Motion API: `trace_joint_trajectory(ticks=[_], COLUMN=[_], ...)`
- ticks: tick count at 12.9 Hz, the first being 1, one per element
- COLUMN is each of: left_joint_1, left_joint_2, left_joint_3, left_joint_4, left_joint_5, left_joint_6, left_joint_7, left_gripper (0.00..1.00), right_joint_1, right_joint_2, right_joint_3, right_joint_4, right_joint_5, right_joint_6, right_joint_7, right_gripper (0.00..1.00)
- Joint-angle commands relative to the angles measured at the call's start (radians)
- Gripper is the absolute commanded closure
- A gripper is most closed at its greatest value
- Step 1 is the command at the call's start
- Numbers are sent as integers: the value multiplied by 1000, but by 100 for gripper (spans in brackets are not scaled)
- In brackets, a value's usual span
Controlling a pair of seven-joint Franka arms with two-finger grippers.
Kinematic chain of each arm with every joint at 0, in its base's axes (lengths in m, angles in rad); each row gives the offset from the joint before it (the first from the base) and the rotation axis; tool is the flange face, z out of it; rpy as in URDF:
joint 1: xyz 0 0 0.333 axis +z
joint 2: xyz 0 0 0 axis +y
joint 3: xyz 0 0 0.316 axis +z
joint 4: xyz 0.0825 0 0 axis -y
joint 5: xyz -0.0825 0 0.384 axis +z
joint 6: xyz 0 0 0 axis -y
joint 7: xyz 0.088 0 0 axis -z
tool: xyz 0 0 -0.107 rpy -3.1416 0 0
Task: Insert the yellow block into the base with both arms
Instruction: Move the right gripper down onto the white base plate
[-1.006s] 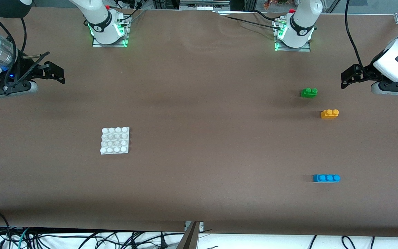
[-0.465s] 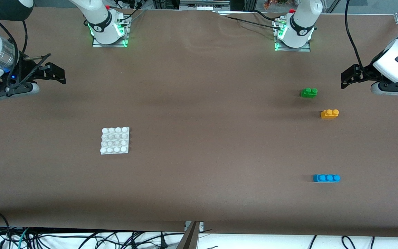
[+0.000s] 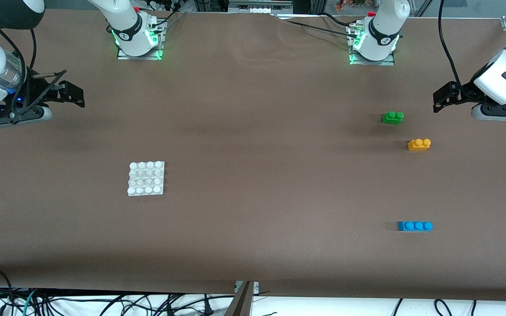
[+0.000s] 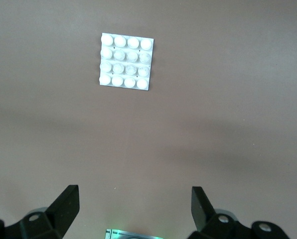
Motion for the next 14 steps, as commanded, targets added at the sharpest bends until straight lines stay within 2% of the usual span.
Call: trace_joint_trajectory(ticks=[1, 6, 11, 14], left_joint_1=[8, 8, 8, 8], left_joint_2=[15, 15, 15, 15], left_joint_3=[-5, -4, -1, -2], left_joint_4=[34, 34, 34, 34], left_joint_5=[-11, -11, -11, -11], left_joint_6=[-25, -25, -25, -25], left_joint_7=[-6, -6, -6, -6], left_gripper=[0, 0, 0, 0], right_joint_1=[-14, -14, -14, -14], right_joint_2=[-9, -7, 11, 63], right_joint_3=[11, 9, 9, 9], right_joint_4=[-31, -72, -235, -324], right_joint_5=[-14, -14, -12, -3], right_joint_6=[31, 89, 326, 522], right_joint_7=[2, 2, 13, 18], right_gripper=[1, 1, 1, 1])
